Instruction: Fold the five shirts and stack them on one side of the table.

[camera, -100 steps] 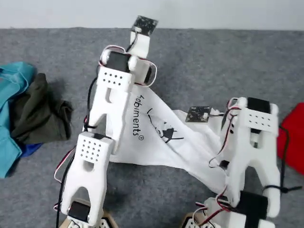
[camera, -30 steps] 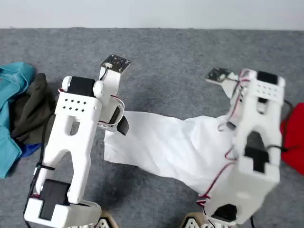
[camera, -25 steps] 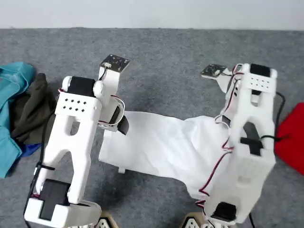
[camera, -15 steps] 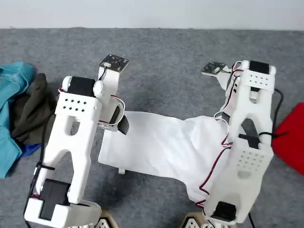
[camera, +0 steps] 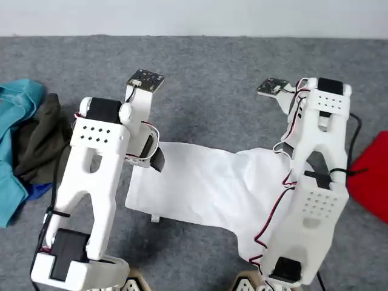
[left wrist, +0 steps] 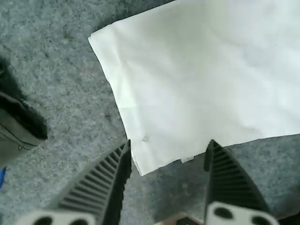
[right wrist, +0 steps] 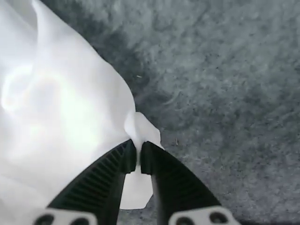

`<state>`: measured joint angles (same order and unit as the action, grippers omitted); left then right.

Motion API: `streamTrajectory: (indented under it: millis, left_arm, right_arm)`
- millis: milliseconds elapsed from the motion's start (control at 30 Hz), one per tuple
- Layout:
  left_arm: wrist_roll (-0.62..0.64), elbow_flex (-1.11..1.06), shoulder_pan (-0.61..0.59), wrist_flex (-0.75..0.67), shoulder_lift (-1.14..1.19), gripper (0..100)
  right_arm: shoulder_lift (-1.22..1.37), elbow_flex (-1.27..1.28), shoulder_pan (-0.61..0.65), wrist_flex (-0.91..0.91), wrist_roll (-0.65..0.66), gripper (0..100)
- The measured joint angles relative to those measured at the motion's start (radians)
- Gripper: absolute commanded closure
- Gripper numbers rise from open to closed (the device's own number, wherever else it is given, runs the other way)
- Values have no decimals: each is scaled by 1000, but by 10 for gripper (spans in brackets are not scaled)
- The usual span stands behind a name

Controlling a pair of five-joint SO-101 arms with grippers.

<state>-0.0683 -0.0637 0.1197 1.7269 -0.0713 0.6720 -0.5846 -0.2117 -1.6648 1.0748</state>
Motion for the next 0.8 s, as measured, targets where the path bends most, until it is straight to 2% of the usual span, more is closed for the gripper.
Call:
streamTrajectory:
  millis: [100, 267, 467, 600, 800]
  left_arm:
    - [0, 0, 0, 0, 0, 754]
    - [0, 0, 0, 0, 0, 754]
    - [0, 0, 0, 0, 0, 754]
    - [0, 0, 0, 0, 0, 754]
    - [55, 0, 0, 0, 0, 750]
  right_arm:
    - [0, 0, 0, 29, 0, 990]
    - [0, 0, -2, 175, 0, 990]
    - [0, 0, -68, 333, -54, 990]
    - [48, 0, -94, 364, -66, 975]
    - [74, 0, -103, 315, -72, 686]
